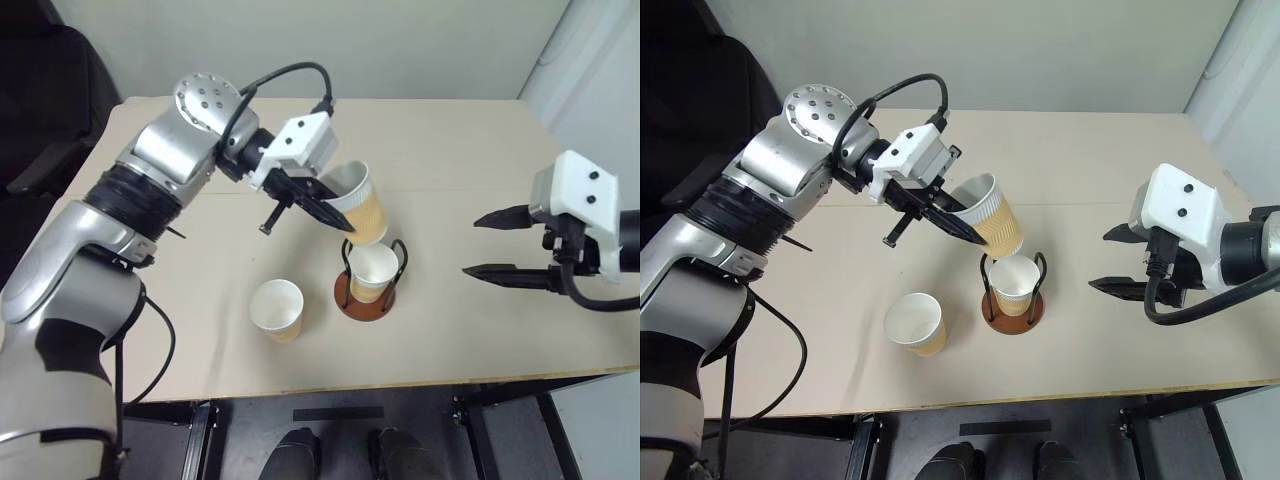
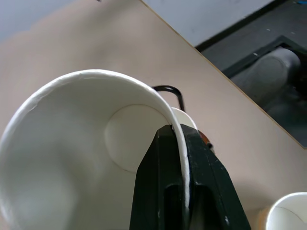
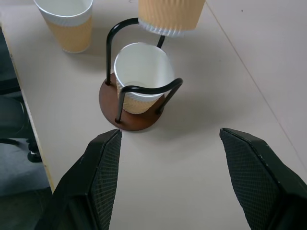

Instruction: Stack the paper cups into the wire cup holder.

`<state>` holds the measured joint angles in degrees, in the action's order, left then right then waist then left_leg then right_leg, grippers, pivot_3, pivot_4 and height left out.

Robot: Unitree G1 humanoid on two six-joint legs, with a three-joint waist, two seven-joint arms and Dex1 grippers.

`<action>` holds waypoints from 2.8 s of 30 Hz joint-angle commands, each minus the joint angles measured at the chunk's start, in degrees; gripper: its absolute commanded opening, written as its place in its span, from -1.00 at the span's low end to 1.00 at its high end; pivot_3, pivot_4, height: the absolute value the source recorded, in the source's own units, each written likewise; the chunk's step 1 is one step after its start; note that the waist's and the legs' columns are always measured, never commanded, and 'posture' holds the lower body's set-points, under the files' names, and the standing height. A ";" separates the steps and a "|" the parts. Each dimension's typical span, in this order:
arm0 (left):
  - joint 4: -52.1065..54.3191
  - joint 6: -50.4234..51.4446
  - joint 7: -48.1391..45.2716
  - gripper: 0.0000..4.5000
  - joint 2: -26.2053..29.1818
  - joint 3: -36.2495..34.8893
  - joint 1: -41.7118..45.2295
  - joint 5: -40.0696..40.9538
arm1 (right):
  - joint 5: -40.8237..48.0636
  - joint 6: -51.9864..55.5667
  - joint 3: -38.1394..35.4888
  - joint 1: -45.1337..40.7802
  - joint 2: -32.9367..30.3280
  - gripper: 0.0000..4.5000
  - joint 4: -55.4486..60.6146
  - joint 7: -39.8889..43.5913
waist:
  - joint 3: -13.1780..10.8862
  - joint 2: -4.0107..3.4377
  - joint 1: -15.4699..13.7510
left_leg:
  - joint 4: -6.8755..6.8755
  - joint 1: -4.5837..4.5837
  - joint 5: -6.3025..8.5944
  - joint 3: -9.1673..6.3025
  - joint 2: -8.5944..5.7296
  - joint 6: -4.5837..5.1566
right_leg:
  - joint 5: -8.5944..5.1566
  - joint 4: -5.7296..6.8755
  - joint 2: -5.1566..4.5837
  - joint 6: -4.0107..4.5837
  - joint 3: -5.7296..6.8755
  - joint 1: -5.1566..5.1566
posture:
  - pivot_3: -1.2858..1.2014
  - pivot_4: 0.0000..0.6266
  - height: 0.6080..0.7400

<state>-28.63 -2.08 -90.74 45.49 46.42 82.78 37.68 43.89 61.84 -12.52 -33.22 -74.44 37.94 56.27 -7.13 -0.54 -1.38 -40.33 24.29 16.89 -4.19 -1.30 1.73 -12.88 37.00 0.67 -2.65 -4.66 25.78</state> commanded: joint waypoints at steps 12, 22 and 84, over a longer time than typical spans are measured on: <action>-2.24 -4.53 -1.76 -0.98 -4.09 1.50 2.76 -0.11 | 2.10 0.07 -2.94 0.20 -0.97 0.47 1.26 -2.74 | 0.00 0.00 -0.43 | -0.21 0.01 0.07 0.02 -0.02 0.12 | -0.02 0.02 0.02 -0.09 0.03 -0.09 | 0.03 -0.52 1.00; -1.91 -6.33 -1.76 -0.98 -5.13 3.30 2.72 -0.75 | 3.36 0.57 -3.65 0.85 -1.02 0.47 1.77 -4.27 | 0.00 0.00 -0.45 | -0.30 0.01 0.10 0.00 -0.01 0.16 | -0.01 0.04 -0.03 -0.15 0.00 -0.14 | 0.03 -0.52 1.00; -6.75 2.55 -1.76 0.98 -1.69 -21.03 -4.90 -11.64 | 8.20 2.22 -0.96 -8.99 5.38 0.47 -2.74 -12.06 | 0.01 -0.02 -0.49 | -0.59 0.06 0.15 0.02 -0.04 0.25 | 0.02 0.05 0.03 -0.26 0.00 -0.15 | 0.03 -0.52 1.00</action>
<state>-38.56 -1.58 -90.85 42.63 27.75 78.11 25.82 51.58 64.41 -12.96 -41.06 -68.74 35.63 44.28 -7.12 -0.56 -1.87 -40.95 24.36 17.04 -4.18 -1.34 1.98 -12.86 37.05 0.67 -2.91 -4.66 25.63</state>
